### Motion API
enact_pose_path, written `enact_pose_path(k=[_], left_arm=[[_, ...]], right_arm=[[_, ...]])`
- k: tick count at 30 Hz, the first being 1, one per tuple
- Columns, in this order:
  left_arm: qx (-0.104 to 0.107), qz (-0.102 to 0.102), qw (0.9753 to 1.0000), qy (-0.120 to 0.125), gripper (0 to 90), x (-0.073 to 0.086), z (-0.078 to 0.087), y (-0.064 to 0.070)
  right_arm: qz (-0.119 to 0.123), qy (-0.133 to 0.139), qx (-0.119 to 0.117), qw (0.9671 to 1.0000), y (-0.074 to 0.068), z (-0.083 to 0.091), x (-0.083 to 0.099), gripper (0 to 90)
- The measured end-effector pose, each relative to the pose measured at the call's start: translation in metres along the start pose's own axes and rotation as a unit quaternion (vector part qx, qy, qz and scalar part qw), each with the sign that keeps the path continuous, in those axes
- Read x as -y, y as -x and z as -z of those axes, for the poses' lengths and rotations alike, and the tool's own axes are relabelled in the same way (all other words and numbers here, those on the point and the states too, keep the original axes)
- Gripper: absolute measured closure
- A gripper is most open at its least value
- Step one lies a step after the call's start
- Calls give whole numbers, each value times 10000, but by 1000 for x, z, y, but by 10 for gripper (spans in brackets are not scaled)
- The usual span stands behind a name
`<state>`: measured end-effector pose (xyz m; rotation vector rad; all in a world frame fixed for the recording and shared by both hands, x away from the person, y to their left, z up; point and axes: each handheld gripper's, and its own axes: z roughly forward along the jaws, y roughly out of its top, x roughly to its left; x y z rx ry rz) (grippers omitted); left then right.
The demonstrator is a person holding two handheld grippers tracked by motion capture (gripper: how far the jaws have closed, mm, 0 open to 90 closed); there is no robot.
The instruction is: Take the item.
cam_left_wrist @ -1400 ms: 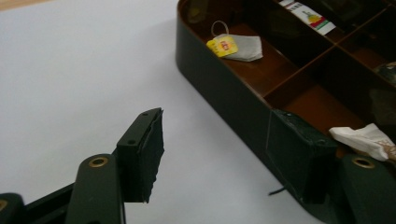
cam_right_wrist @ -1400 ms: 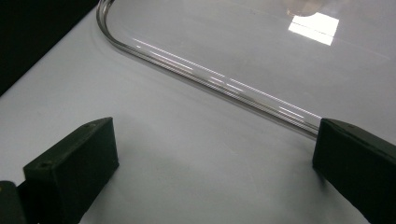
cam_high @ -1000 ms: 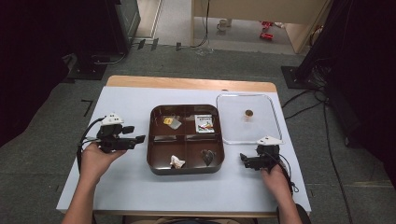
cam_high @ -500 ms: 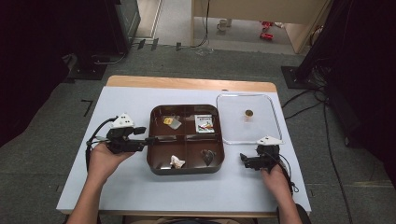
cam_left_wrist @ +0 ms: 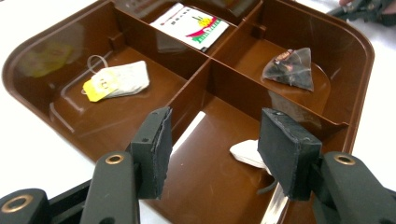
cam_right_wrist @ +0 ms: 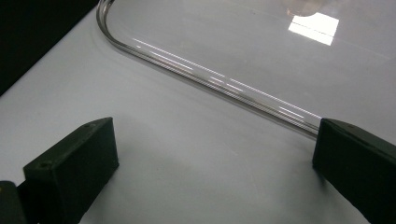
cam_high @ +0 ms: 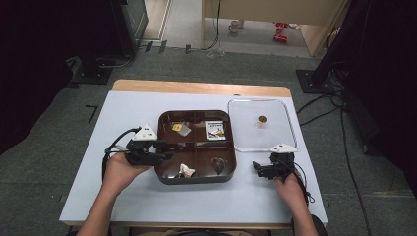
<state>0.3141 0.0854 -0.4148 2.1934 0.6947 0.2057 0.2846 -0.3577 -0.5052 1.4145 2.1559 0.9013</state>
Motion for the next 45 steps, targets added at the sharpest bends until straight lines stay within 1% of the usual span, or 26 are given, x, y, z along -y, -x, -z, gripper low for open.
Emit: enact_pose_path(k=[3,7,10,14,16,17,19,21,24,26,30,34,37,39,40,41,42,43,45], left_arm=[[48,-88,9999,-32,443,-1,-5,3],[161,-85,9997,-143,441,-2,-13,7],[217,-185,9993,-233,442,-3,-19,10],[267,-290,9987,-323,468,-5,-24,16],[321,-223,9983,-426,494,-6,-27,18],[321,-236,9981,-463,493,-7,-29,20],[336,-331,9976,-509,493,-6,-32,22],[349,-503,9964,-589,494,-5,-36,25],[349,-632,9945,-756,505,-5,-40,28],[375,-663,9931,-893,522,-6,-43,30],[400,-765,9900,-1115,522,-5,-47,34],[381,-783,9879,-1287,522,-4,-52,36],[427,-784,9863,-1390,523,-4,-54,37],[411,-789,9850,-1481,522,-4,-56,38],[379,-786,9839,-1559,522,-3,-57,38],[365,-754,9831,-1626,522,-3,-59,38],[350,-764,9818,-1705,525,-2,-60,38],[341,-744,9811,-1751,529,-2,-61,39],[336,-651,9810,-1798,550,-2,-62,38]], right_arm=[[0,-1,2,10000,0,0,0,0],[0,-2,1,10000,0,0,0,0],[3,1,1,10000,0,0,0,0],[2,0,1,10000,0,0,0,0],[4,1,2,10000,0,0,0,0],[3,2,1,10000,0,0,0,0],[1,0,2,10000,0,0,0,0],[1,0,3,10000,0,0,0,0],[1,0,2,10000,0,0,0,0],[3,1,3,10000,0,0,0,0],[0,0,2,10000,0,0,0,0],[-1,0,2,10000,0,0,0,0],[1,1,4,10000,0,0,0,0],[0,0,3,10000,0,0,0,0],[1,0,3,10000,0,0,0,0],[1,1,3,10000,0,0,0,0],[3,1,3,10000,0,0,0,0],[3,1,3,10000,0,0,0,0],[1,0,3,10000,0,0,0,0]])
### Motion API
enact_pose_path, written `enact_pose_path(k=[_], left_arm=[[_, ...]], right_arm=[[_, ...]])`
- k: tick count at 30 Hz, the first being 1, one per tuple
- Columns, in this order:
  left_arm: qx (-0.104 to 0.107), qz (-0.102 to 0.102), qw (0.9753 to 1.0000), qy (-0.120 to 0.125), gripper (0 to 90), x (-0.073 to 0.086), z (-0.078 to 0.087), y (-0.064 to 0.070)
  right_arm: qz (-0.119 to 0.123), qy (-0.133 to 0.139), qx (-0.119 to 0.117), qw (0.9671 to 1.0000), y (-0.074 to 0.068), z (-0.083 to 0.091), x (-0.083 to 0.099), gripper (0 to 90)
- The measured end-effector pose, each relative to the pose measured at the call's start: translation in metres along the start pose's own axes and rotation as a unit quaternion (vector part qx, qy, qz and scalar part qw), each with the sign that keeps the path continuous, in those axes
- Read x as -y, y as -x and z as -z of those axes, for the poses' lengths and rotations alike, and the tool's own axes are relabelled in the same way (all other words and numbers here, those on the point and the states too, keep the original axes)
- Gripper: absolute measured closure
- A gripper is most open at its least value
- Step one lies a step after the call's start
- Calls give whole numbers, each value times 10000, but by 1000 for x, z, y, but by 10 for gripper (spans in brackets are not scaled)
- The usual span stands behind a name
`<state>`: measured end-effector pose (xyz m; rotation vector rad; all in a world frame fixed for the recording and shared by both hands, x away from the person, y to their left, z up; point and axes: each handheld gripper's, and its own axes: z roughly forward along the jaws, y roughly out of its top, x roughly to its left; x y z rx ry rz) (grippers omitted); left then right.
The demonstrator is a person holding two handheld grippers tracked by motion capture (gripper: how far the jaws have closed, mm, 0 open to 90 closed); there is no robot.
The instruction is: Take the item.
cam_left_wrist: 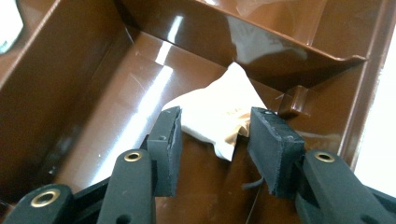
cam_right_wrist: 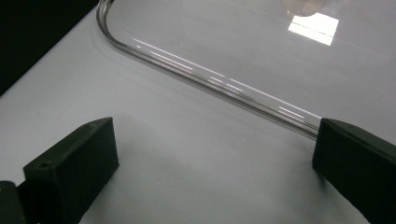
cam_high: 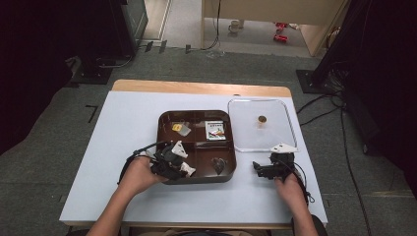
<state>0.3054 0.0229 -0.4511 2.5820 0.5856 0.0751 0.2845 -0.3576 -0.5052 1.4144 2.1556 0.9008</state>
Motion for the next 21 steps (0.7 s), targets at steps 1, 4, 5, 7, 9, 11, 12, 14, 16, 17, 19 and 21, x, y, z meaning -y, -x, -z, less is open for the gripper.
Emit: enact_pose_path(k=[1,4,5,7,9,11,12,14,16,17,19,21], left_arm=[[3,73,10000,-35,551,0,-1,0],[47,246,9996,-127,570,0,-2,-1],[64,289,9994,-161,573,0,-2,-2],[162,455,9984,-301,612,-1,-3,-2],[260,639,9965,-463,659,-2,-5,-3],[297,700,9959,-481,668,-3,-6,-3],[312,705,9959,-480,672,-3,-6,-3],[359,725,9955,-486,686,-3,-6,-4],[388,736,9953,-487,710,-3,-6,-3],[399,743,9953,-486,722,-3,-6,-3],[419,746,9953,-452,730,-2,-6,-4],[453,760,9952,-415,741,-2,-5,-4]], right_arm=[[0,-1,1,10000,0,0,0,0],[0,-1,1,10000,0,0,0,0],[0,0,0,10000,0,0,0,0],[-1,-1,1,10000,0,0,0,0],[1,-1,1,10000,0,0,0,0],[0,-1,2,10000,0,0,0,0],[1,0,2,10000,0,0,0,0],[2,0,3,10000,0,0,0,0],[0,-1,1,10000,0,0,0,0],[0,0,2,10000,0,0,0,0],[-7,-4,-1,10000,0,0,0,0],[-6,-3,-1,10000,0,0,0,0]])
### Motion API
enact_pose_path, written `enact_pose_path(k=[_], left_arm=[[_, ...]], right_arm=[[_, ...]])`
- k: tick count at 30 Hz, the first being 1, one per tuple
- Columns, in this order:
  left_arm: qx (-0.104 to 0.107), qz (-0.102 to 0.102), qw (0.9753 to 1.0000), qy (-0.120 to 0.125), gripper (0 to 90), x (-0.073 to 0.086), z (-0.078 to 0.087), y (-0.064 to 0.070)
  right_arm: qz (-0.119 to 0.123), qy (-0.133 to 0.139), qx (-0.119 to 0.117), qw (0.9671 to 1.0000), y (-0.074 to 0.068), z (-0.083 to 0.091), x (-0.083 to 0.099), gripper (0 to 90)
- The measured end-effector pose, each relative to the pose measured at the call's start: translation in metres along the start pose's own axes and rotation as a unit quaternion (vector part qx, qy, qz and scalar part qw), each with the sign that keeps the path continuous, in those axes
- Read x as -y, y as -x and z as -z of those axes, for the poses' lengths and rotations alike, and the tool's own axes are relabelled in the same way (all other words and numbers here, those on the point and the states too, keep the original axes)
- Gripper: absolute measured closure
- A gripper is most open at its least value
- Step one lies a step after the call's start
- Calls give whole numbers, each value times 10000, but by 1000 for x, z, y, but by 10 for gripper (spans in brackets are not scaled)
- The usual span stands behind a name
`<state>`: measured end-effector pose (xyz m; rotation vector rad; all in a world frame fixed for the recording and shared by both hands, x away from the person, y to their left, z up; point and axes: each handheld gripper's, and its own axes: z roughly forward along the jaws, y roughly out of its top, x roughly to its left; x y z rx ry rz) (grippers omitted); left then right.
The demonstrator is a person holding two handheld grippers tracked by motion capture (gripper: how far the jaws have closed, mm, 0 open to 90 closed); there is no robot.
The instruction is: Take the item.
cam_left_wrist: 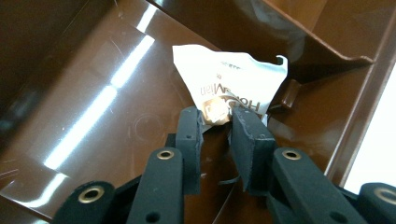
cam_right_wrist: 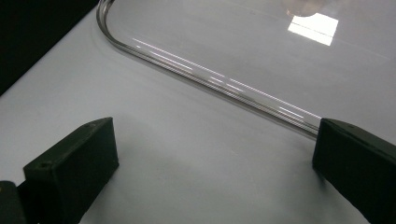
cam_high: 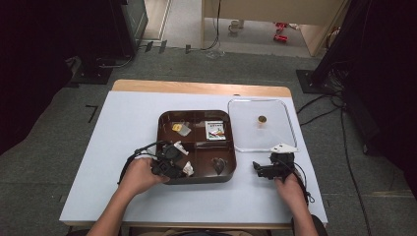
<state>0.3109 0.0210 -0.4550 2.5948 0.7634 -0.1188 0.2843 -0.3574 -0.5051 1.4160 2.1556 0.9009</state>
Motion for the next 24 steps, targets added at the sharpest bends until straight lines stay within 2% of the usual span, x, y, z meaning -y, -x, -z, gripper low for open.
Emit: enact_pose_path(k=[12,24], left_arm=[[-14,59,10000,79,809,1,2,0],[-118,145,9997,158,836,1,8,-4]], right_arm=[[-7,3,3,10000,0,0,0,0],[-6,2,4,10000,0,0,0,0]])
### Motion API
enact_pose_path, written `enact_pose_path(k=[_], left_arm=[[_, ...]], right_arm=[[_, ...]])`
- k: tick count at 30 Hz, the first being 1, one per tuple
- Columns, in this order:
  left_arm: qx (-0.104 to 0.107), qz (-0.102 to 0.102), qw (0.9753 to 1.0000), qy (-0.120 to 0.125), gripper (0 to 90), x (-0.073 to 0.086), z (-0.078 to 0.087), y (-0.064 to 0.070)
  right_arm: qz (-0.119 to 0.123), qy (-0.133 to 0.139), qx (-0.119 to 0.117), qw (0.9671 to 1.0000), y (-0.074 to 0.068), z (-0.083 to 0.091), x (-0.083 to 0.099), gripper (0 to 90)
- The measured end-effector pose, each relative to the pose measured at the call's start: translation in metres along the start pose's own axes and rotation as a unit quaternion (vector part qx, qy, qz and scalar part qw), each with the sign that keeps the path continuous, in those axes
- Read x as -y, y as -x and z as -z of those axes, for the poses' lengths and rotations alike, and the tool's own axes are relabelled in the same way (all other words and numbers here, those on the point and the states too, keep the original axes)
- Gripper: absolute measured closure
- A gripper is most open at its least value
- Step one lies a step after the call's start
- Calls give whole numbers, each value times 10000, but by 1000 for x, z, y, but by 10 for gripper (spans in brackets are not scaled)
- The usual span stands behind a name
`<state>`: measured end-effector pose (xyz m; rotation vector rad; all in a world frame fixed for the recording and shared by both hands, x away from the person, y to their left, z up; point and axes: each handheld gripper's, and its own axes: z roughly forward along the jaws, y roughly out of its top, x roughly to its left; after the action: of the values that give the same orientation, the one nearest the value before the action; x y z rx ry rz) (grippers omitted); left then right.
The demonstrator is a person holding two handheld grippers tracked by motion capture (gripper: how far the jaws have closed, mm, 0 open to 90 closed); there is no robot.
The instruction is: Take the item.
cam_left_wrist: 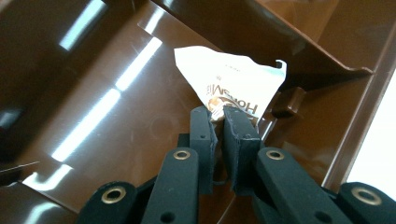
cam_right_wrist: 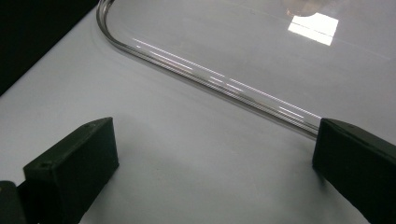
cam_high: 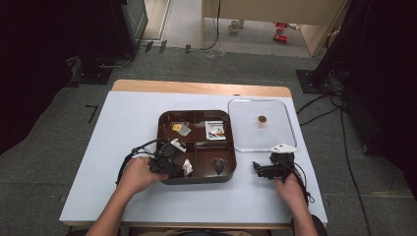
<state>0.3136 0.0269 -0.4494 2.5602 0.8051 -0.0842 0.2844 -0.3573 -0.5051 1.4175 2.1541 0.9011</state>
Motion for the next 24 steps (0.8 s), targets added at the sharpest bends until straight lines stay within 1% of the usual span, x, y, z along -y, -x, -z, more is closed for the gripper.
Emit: enact_pose_path(k=[1,4,9,11,12,14,18,24], left_arm=[[13,5,10000,16,835,0,1,-1],[-46,-28,9999,122,835,0,5,-1],[-82,-28,9998,203,835,1,7,-3],[-40,-13,9997,260,835,2,8,-5],[23,-16,9994,350,834,3,9,-7],[46,24,9989,465,834,5,11,-10],[-2,78,9980,627,835,8,17,-15],[-93,164,9970,753,834,12,23,-22]], right_arm=[[0,0,0,10000,0,0,0,0],[0,0,-1,10000,0,0,0,0],[1,1,-1,10000,0,0,0,0],[0,0,-1,10000,0,0,0,0],[0,-1,-2,10000,0,0,0,0],[-2,0,-2,10000,0,0,0,0],[-2,-1,-3,10000,0,0,0,0],[1,1,-3,10000,0,0,0,0]])
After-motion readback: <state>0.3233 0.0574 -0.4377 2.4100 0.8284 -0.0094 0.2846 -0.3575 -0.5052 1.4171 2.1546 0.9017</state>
